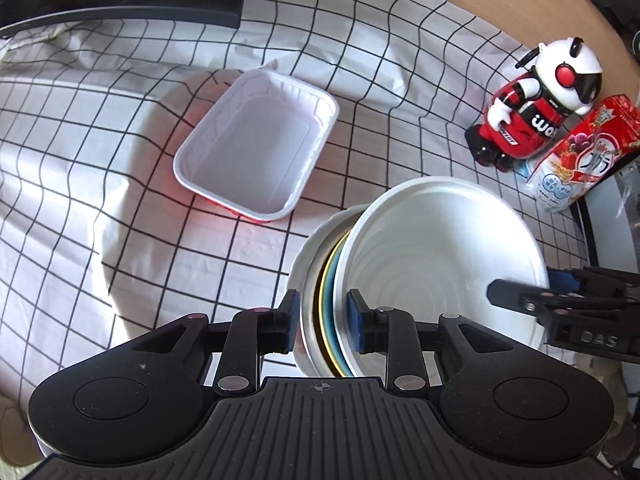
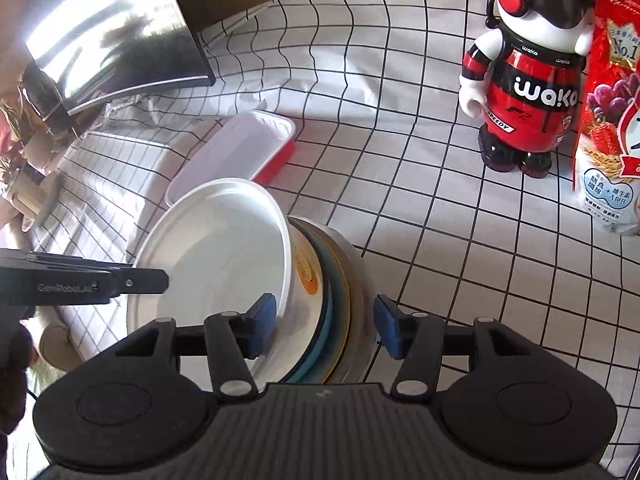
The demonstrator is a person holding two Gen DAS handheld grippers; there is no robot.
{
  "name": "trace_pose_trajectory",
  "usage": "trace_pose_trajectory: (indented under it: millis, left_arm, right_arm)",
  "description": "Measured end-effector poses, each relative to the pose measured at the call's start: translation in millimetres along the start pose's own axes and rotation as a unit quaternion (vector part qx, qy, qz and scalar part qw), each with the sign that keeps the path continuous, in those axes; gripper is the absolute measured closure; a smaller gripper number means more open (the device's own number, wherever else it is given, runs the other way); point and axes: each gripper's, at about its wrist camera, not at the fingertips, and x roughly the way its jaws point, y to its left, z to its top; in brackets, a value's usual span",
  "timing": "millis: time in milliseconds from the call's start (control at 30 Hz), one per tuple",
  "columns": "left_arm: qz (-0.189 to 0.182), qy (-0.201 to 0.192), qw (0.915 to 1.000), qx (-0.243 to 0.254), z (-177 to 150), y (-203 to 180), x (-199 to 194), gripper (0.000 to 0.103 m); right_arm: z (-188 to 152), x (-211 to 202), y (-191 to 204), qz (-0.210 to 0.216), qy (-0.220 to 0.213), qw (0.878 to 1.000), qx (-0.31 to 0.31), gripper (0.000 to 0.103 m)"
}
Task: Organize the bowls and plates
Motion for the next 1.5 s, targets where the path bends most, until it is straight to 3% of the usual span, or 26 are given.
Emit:
trace_pose_trajectory:
  millis: [67,167,300,367,533,667,833,967,1100,1300,1333,1367,1433,1500]
  left_arm:
    - [-0.009,-0.004,0.9999,0.009,2.7,-2.3,-6.9,0.077]
    - [-0.033,-0.018,0.9991,0.021,10.0,-2.3,-24.7,0.077]
    - [-0.066,-0.045,0.9963,0.032,27.7,4.3,-47.6,0.077]
    - [-0.08,-0.063,0.9939,0.041,38.7,9.2,-57.6,0.077]
    - [-0.046,-0.121,0.9898,0.058,69.4,36.9,-68.2,0.077]
    - [-0.004,-0.126,0.9907,0.052,94.0,73.4,-47.8,0.077]
    - [-0.015,-0.087,0.9951,0.044,117.1,100.5,-3.6,0.077]
    - [0.004,-0.055,0.9964,0.065,131.6,104.5,36.4,0.077]
    - [0.023,-0.031,0.9981,0.048,144.3,111.9,72.3,0.077]
    - [-0.01,0.014,0.9987,0.049,154.2,110.6,110.1,0.073]
    - [-0.011,0.016,0.9986,0.049,154.0,109.8,115.1,0.074]
    - [-0.013,0.017,0.9986,0.048,153.5,108.6,119.2,0.075]
    - [-0.02,0.021,0.9984,0.048,153.7,105.6,124.3,0.076]
    - [-0.007,0.018,0.9985,0.052,151.0,99.9,118.9,0.074]
  right_arm:
    - [3.1,-1.6,0.8,-0.01,0.002,1.0,0.0,0.049]
    - [11.4,-16.2,6.1,0.01,-0.001,1.0,-0.004,0.049]
    - [37.3,-43.1,20.3,0.012,-0.036,0.999,-0.012,0.047]
    - [58.3,-49.8,29.1,0.01,-0.047,0.999,-0.016,0.039]
    - [116.6,-30.5,50.4,-0.004,-0.037,0.999,0.0,0.031]
    - [147.7,5.1,70.4,-0.044,0.016,0.999,0.015,0.031]
    - [163.9,56.8,89.1,-0.086,0.09,0.992,0.015,0.031]
    - [166.7,94.9,88.3,-0.065,0.144,0.985,0.064,0.031]
    - [166.4,139.4,78.6,-0.051,0.192,0.969,0.147,0.031]
    - [151.4,199.2,61.1,-0.043,0.251,0.939,0.23,0.054]
    - [148.5,205.9,60.8,-0.038,0.258,0.937,0.234,0.062]
    - [146.2,211.0,61.5,-0.035,0.262,0.936,0.234,0.075]
    - [143.0,214.7,66.6,-0.023,0.262,0.938,0.228,0.089]
    - [141.1,205.2,74.4,-0.018,0.248,0.944,0.215,0.089]
